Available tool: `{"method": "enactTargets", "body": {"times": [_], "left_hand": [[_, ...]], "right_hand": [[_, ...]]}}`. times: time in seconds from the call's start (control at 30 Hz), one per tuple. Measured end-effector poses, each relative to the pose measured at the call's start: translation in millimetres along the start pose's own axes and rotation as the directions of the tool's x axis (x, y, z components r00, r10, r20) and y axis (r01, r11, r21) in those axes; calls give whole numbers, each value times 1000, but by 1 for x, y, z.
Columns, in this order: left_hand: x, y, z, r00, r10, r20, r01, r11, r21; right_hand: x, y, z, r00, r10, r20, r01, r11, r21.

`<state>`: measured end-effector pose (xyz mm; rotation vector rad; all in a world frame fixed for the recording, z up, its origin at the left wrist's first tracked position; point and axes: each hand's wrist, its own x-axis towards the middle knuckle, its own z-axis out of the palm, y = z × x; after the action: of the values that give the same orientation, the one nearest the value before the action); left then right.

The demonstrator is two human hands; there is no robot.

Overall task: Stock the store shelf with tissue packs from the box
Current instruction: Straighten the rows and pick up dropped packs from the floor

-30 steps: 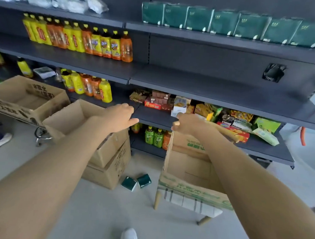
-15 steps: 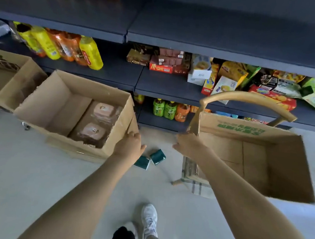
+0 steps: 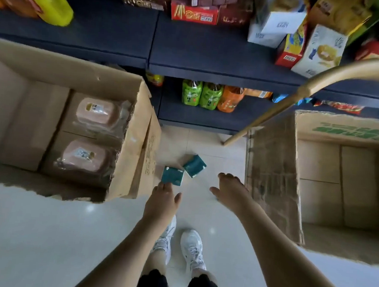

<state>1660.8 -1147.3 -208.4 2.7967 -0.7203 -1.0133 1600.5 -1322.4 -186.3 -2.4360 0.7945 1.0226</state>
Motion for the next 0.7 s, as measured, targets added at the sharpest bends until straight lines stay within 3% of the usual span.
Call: {"method": "enactTargets", "body": {"times": [0.4, 0.7], "left_hand": [[146, -68, 163, 999, -52, -15, 52, 999, 3], [239, -104, 279, 977, -133, -164, 95, 971, -220]], "right_hand": [[170, 30, 157, 995, 98, 1, -97, 983, 156], [286, 64, 248, 982, 179, -61, -155, 946, 284]]}}
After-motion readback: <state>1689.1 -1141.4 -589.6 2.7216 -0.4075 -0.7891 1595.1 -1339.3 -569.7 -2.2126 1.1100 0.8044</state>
